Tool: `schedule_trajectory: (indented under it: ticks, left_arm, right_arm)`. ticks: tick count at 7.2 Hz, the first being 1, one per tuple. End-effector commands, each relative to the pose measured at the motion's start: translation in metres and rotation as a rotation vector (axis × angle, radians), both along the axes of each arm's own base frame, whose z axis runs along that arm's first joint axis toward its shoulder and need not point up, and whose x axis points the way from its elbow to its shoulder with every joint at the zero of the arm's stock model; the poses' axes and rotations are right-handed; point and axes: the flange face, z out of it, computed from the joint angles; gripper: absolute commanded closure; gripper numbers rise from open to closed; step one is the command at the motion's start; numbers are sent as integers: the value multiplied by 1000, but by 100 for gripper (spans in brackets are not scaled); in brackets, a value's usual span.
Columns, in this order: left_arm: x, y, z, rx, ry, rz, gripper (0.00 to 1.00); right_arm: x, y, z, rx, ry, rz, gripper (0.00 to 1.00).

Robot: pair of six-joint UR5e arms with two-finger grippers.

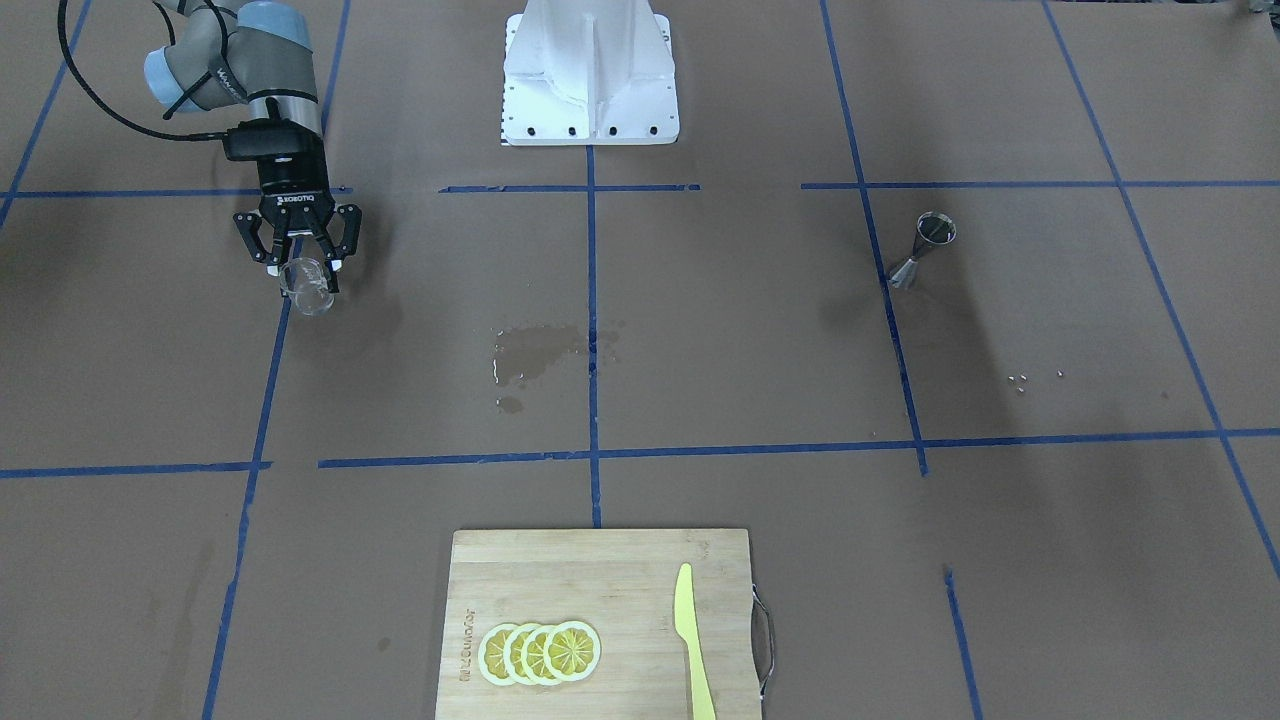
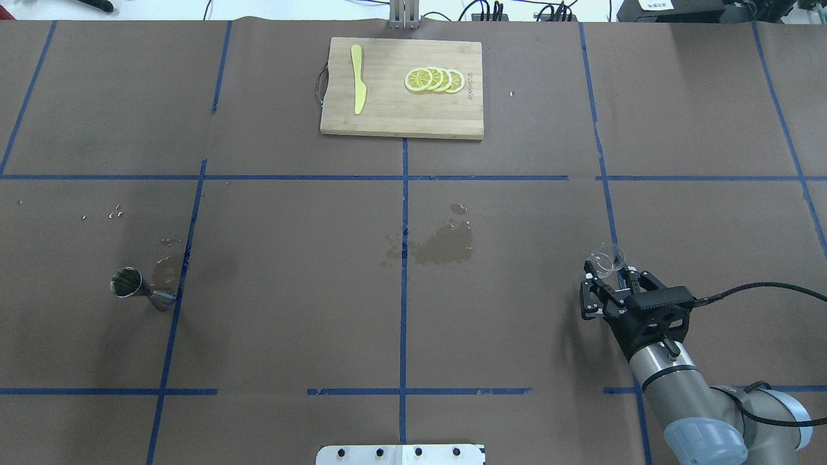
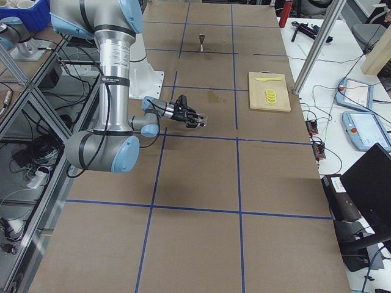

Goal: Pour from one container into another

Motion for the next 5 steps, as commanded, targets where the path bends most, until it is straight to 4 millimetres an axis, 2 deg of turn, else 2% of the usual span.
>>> schedule_trajectory:
  ticks: [1,3,4,5]
  left_arm:
    - [0,1,0,1,0,1,0]
    - [0,1,1,-1,0,1,0]
    - [0,0,0,1,0,1,0]
    - [0,0,1,-1,0,1,0]
  right_arm:
    - [-2,4,36,18,-25,-18,100]
    - [-7,11,40,17,-19,-33,100]
    - [-10,12,38,18,-23,-36,90]
    - [-10,12,37,18,-28,-36,76]
